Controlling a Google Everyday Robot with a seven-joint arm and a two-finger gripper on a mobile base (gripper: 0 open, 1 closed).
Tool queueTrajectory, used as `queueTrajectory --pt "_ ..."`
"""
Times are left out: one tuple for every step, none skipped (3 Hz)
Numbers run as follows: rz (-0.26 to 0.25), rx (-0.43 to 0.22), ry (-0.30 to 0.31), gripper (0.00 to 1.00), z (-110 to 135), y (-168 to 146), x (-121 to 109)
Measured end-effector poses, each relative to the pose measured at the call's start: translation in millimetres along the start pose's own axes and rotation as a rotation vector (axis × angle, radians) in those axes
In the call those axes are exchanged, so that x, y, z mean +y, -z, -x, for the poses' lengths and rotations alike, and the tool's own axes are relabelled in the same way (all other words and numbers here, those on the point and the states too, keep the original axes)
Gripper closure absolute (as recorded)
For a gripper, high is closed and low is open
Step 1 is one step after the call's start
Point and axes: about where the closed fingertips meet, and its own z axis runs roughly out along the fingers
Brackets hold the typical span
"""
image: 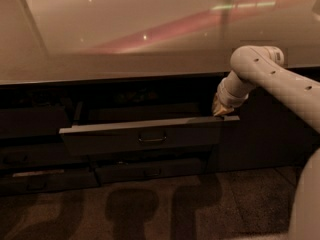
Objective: Open top drawer
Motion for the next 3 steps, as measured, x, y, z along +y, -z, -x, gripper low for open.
queueTrajectory --pt "0.004 0.000 0.052 1.00 14.5 -9.3 10.3" --pt "0.004 0.000 0.052 1.00 14.5 -9.3 10.4" --pt "0.002 0.022 0.050 0.81 17.4 -3.0 23.9"
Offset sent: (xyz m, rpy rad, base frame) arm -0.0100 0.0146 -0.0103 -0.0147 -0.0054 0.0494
